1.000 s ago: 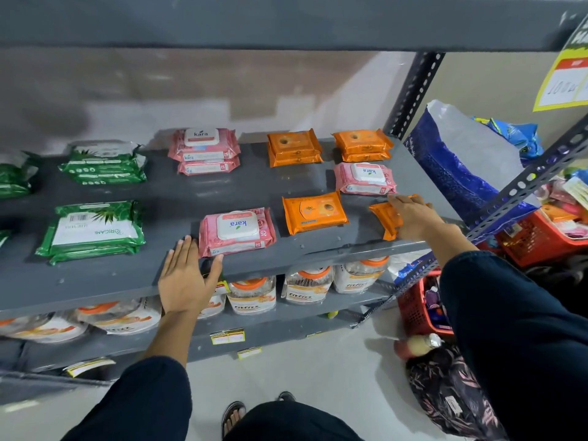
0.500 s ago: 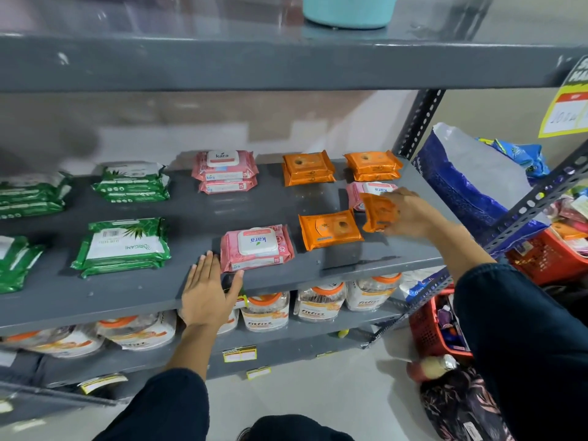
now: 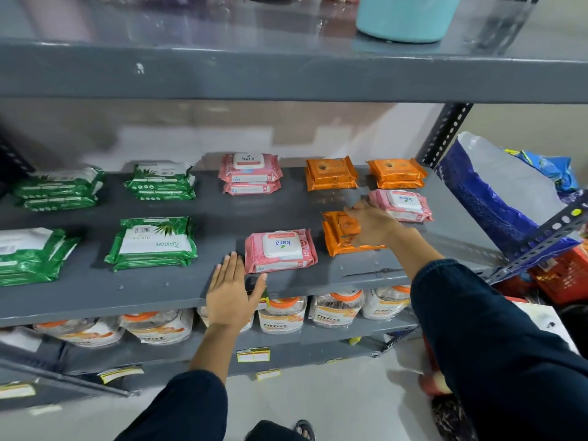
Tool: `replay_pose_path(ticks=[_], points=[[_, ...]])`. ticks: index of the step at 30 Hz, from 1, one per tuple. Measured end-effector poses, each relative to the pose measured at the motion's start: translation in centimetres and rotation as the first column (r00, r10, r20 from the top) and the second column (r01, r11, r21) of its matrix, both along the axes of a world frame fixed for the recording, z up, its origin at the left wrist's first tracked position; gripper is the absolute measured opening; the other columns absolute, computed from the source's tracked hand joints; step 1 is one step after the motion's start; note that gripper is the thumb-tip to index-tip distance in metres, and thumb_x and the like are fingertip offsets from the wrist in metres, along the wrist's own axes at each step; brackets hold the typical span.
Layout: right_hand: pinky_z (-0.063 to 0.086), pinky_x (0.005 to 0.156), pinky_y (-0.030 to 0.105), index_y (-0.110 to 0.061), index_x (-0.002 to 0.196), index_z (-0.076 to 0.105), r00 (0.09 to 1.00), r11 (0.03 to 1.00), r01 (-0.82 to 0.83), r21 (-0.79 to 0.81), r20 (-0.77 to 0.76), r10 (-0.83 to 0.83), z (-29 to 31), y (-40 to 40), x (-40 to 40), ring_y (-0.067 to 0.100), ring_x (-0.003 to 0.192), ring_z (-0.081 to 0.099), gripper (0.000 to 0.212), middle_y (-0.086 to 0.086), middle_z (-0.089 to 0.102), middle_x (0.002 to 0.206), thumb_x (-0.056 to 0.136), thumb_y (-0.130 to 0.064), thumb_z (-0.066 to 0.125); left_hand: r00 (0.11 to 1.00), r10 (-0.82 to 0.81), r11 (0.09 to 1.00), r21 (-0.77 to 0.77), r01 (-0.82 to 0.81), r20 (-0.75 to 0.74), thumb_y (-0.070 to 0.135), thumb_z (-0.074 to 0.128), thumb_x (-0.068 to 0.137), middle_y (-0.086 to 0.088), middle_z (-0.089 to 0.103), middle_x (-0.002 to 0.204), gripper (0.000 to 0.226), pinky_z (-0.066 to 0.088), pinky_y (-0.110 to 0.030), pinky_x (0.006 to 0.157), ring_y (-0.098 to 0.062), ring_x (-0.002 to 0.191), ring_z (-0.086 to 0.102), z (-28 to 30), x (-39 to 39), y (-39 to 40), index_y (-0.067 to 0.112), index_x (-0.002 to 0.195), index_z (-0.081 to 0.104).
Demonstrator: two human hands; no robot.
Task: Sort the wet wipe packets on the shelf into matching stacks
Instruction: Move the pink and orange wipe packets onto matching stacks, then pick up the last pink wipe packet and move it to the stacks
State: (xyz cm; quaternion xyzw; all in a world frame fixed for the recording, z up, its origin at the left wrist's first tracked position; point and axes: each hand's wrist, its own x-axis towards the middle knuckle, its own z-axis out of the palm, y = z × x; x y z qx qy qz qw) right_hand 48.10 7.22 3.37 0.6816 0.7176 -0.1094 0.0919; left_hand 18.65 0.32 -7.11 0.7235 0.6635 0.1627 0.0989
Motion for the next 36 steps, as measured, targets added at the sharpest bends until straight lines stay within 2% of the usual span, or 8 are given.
replay_pose_path(ticks=[11, 14, 17, 20, 23, 26, 30, 36], points=[[0.027, 0.117, 0.048, -0.015, 0.15, 0.018, 0.997, 0.999, -0.028, -0.022, 0.064, 0.029, 0.0, -0.4, -0.6, 0.034, 0.141, 0.027, 0.093, 0.013, 0.029, 0.152, 0.075, -0.024, 0.073, 1.0, -0.012, 1.0, 0.001, 0.012, 0.006, 0.068, 0.016, 0.086, -0.021, 0.056, 0.125, 0.089, 0.031, -0.043, 0.099, -0.036, 0.117, 0.051, 0.0, 0.0, 0.0, -0.003, 0.121, 0.055], [0.045, 0.101, 0.039, -0.017, 0.148, 0.021, 0.961, 0.995, 0.099, 0.015, -0.261, -0.091, 1.3, -0.1, 0.3, 0.032, 0.134, 0.039, 0.085, 0.012, 0.034, 0.151, 0.078, -0.02, 0.07, 1.0, -0.011, 1.0, 0.008, 0.011, 0.009, 0.069, 0.016, 0.086, -0.021, 0.056, 0.125, 0.089, 0.033, -0.046, 0.098, -0.036, 0.117, 0.051, -0.1, -0.1, 0.1, -0.003, 0.122, 0.054], [0.048, 0.081, 0.033, -0.012, 0.143, 0.031, 0.792, 0.879, 0.453, 0.151, -0.52, -0.319, 2.3, 0.8, 2.4, 0.031, 0.122, 0.05, 0.068, 0.014, 0.044, 0.143, 0.084, -0.021, 0.063, 1.0, -0.003, 1.0, 0.005, 0.003, 0.005, 0.068, 0.016, 0.086, -0.021, 0.056, 0.124, 0.089, 0.032, -0.044, 0.098, -0.036, 0.116, 0.051, -0.2, 0.0, 0.1, -0.004, 0.121, 0.055], [0.038, 0.107, 0.043, -0.007, 0.15, 0.016, 0.791, 0.8, 0.577, 0.163, -0.353, -0.499, 1.2, 1.9, 5.2, 0.033, 0.142, 0.029, 0.081, 0.014, 0.025, 0.157, 0.087, -0.031, 0.062, 1.0, 0.015, 1.0, 0.011, -0.015, 0.004, 0.068, 0.016, 0.086, -0.021, 0.056, 0.125, 0.088, 0.031, -0.042, 0.1, -0.034, 0.118, 0.051, -0.3, 0.1, 0.1, -0.003, 0.122, 0.054], [0.019, 0.121, 0.045, -0.006, 0.151, 0.006, 0.903, 0.893, 0.429, 0.139, -0.043, -0.427, -0.3, 3.1, 7.3, 0.032, 0.149, 0.007, 0.092, 0.013, 0.009, 0.161, 0.085, -0.021, 0.067, 0.999, 0.037, 0.999, 0.028, -0.037, -0.001, 0.067, 0.015, 0.086, -0.02, 0.055, 0.127, 0.088, 0.03, -0.041, 0.101, -0.032, 0.12, 0.049, -0.4, 0.3, 0.1, -0.002, 0.123, 0.053], [0.014, 0.122, 0.047, -0.005, 0.151, 0.003, 0.93, 0.94, 0.312, 0.14, 0.155, -0.332, -1.1, 4.2, 8.5, 0.036, 0.148, 0.003, 0.091, 0.017, 0.004, 0.161, 0.084, -0.01, 0.065, 0.998, 0.06, 0.997, 0.042, -0.059, -0.005, 0.067, 0.015, 0.086, -0.018, 0.053, 0.129, 0.087, 0.028, -0.039, 0.102, -0.03, 0.122, 0.047, -0.5, 0.5, 0.2, -0.001, 0.125, 0.052], [0.015, 0.121, 0.049, -0.003, 0.15, 0.005, 0.951, 0.963, 0.241, 0.118, 0.167, -0.259, -1.8, 5.2, 9.1, 0.038, 0.148, 0.005, 0.087, 0.019, 0.004, 0.16, 0.083, 0.0, 0.061, 0.997, 0.079, 0.995, 0.054, -0.079, -0.003, 0.062, 0.026, 0.085, -0.018, 0.053, 0.13, 0.079, 0.028, -0.039, 0.104, -0.029, 0.123, 0.046, -0.8, 0.6, 0.3, 0.0, 0.127, 0.051], [0.017, 0.121, 0.051, -0.006, 0.151, 0.007, 0.964, 0.972, 0.219, 0.079, 0.133, -0.228, -2.6, 5.8, 9.4, 0.035, 0.148, 0.007, 0.085, 0.015, 0.01, 0.16, 0.083, 0.007, 0.056, 0.997, 0.078, 0.996, 0.048, -0.078, -0.001, 0.063, 0.02, 0.087, -0.019, 0.057, 0.125, 0.081, 0.033, -0.041, 0.1, -0.03, 0.118, 0.051, -0.5, 0.8, 0.4, -0.001, 0.123, 0.054]])
